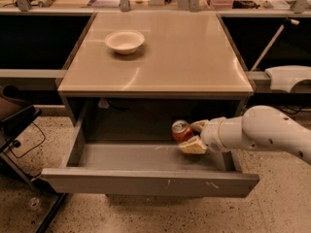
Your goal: Place coke can into top drawer
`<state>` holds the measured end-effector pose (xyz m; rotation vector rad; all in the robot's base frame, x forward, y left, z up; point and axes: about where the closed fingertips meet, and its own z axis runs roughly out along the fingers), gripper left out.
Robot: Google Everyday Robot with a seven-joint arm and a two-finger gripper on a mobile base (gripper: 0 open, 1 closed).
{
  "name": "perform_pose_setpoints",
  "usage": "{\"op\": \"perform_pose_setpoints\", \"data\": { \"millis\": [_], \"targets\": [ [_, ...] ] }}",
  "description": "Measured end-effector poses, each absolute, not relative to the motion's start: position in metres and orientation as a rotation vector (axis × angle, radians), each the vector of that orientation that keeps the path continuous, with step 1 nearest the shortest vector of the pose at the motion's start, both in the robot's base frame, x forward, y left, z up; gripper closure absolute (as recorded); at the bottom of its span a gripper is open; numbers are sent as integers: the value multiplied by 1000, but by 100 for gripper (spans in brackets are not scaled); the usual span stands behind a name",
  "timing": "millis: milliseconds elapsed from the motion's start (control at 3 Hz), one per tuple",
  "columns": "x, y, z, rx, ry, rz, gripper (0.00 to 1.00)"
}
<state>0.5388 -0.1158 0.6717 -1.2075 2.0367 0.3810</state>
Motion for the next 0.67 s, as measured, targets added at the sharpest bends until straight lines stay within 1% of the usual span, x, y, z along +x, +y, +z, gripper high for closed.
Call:
{"op": "perform_pose_setpoints", "data": {
  "millis": [333,667],
  "targets": [
    [539,-116,672,-1208,2037,381,0],
    [539,-116,672,-1208,2037,381,0]
  ]
}}
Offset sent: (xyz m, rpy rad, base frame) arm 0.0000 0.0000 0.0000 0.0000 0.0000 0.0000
